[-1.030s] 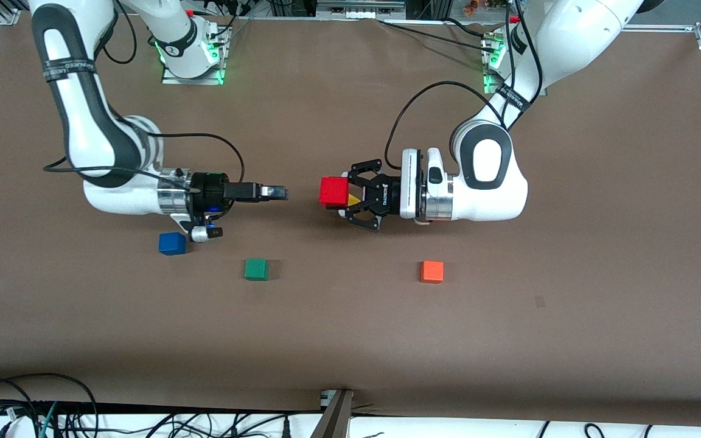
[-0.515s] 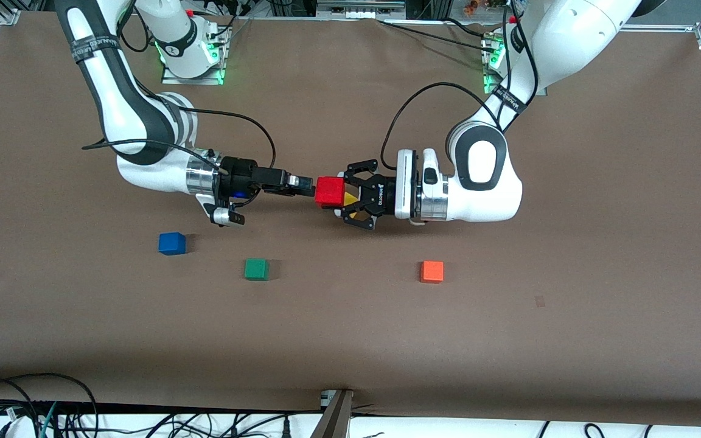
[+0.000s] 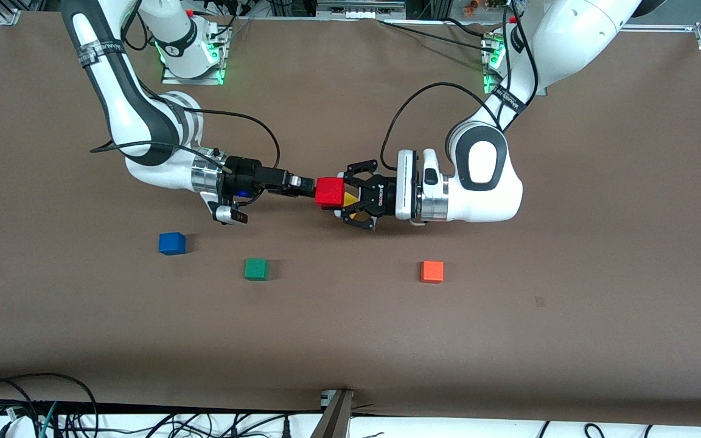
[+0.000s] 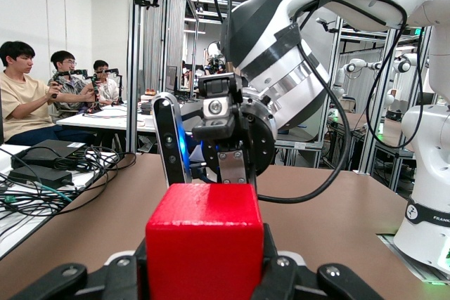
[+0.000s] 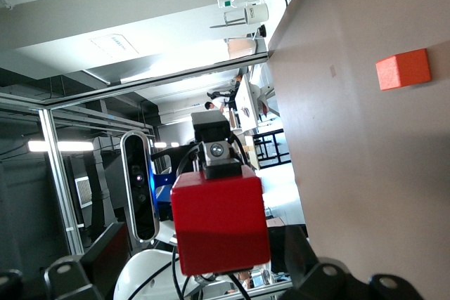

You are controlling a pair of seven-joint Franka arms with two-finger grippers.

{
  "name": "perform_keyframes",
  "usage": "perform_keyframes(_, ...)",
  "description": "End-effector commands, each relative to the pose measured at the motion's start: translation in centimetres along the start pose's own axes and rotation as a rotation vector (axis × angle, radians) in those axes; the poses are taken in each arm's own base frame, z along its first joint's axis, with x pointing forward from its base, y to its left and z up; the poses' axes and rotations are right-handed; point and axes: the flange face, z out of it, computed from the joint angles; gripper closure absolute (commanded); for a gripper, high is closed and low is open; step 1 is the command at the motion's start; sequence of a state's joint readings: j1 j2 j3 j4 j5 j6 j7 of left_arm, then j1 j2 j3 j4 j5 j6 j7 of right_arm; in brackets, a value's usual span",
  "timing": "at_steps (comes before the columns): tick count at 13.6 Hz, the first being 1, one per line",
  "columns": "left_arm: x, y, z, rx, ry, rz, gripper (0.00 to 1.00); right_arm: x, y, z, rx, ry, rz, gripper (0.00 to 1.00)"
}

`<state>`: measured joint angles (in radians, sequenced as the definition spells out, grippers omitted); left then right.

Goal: Pass red block to right arm, stack on blue
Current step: 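Close the right gripper on the red cube held by the left gripper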

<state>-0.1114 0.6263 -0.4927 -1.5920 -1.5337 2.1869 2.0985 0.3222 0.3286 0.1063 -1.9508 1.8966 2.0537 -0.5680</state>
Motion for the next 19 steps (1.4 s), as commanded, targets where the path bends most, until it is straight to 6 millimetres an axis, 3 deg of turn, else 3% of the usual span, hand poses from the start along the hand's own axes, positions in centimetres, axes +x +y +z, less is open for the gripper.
perform_keyframes(1, 0.3, -0.4, 0.5, 0.02, 0.039, 0.013, 1.0, -0.6, 0.4, 0.6, 0.01, 0.027, -0.008, 0.03)
perform_keyframes(8, 0.3, -0.4, 0.5, 0.019, 0.04, 0.01, 1.0, 0.1, 0.0, 0.9, 0.018, 0.033, -0.018, 0.18)
perform_keyframes(13, 0.3, -0.4, 0.5, 0.022, 0.045, 0.006, 1.0, 0.5, -0.2, 1.1, 0.018, 0.038, -0.022, 0.45)
perform_keyframes(16, 0.3, -0.4, 0.5, 0.022, 0.045, 0.006, 1.0, 0.7, -0.4, 1.2, 0.022, 0.039, -0.024, 0.73)
perform_keyframes(17, 0.3, -0.4, 0.5, 0.022, 0.045, 0.006, 1.0, 0.7, -0.4, 1.2, 0.022, 0.039, -0.024, 0.86)
perform_keyframes(18, 0.3, -0.4, 0.5, 0.022, 0.045, 0.015, 0.42, 0.8, -0.5, 1.2, 0.024, 0.038, -0.025, 1.0)
perform_keyframes(19, 0.3, -0.4, 0.6, 0.023, 0.049, 0.016, 0.0, 0.9, -0.7, 1.2, 0.027, 0.039, -0.02, 1.0)
